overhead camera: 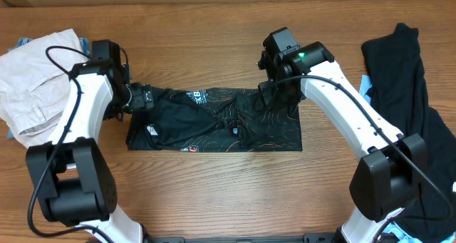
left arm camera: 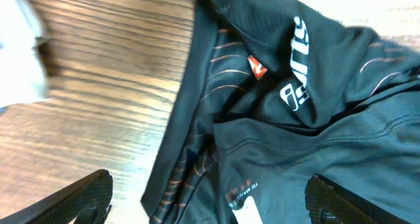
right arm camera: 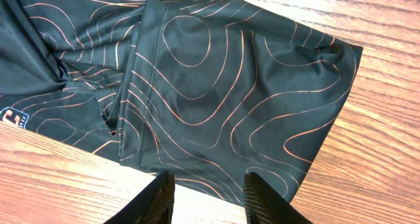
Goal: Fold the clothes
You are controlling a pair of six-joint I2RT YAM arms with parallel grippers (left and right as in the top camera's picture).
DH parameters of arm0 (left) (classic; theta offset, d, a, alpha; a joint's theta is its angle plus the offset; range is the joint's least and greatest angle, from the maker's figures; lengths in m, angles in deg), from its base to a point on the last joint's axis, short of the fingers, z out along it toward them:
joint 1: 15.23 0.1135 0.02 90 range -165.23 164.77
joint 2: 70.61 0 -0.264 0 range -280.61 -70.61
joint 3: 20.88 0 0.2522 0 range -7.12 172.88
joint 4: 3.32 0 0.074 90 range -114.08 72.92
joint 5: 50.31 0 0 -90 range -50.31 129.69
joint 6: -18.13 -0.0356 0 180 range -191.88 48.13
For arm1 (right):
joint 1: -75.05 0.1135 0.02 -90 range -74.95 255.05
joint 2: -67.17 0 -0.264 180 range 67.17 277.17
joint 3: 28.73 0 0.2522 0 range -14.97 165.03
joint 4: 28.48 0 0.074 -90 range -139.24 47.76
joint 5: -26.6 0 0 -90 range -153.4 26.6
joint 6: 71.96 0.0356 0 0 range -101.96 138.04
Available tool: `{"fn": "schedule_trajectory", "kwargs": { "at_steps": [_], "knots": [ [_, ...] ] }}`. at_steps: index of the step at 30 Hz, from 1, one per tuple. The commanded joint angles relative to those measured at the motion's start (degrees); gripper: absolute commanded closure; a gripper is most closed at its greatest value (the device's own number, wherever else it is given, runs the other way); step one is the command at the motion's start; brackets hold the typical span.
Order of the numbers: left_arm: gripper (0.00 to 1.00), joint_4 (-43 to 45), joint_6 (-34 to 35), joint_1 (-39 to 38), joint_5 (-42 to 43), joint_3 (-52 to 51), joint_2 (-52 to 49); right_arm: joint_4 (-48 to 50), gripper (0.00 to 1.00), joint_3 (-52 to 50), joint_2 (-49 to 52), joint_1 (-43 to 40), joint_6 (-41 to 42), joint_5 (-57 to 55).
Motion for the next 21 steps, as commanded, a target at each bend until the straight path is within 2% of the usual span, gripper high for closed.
{"fn": "schedule_trajectory", "kwargs": {
  "at_steps": [1, 9, 12, 14, 15, 16, 17, 21],
  "knots": [
    [0.04, 0.57, -4.85, 0.04, 1.09, 1.07, -3.85, 0.07, 0.62, 1.25, -1.42, 0.20, 0.76, -0.22],
    [0.06, 4.52, -5.79, 0.04, 3.85, 1.07, -10.78, -0.33, 0.62, 1.25, -1.42, 0.20, 0.76, -0.11],
    [0.10, 4.63, -6.95, 0.04, 6.51, 1.07, -11.93, -0.28, 0.62, 1.25, -1.42, 0.20, 0.76, -0.11],
    [0.18, 4.66, -6.97, -0.04, 6.49, 1.07, -12.17, -0.31, 0.62, 1.25, -1.42, 0.20, 0.76, -0.11],
    [0.37, 4.57, -6.97, -0.04, 6.51, 1.07, -12.24, -0.31, 0.62, 1.25, -1.42, 0.20, 0.76, -0.09],
    [0.46, 4.46, -6.97, -0.04, 6.51, 1.07, -12.24, -0.31, 0.62, 1.25, -1.42, 0.20, 0.76, -0.11],
    [0.51, 4.35, -6.97, -0.04, 6.49, 1.07, -12.24, -0.31, 0.62, 1.25, -1.42, 0.20, 0.74, -0.09],
    [0.64, 4.13, -6.97, -0.04, 6.47, 1.07, -12.24, -0.33, 0.62, 1.25, -1.42, 0.20, 0.76, -0.11]
  ]
}}
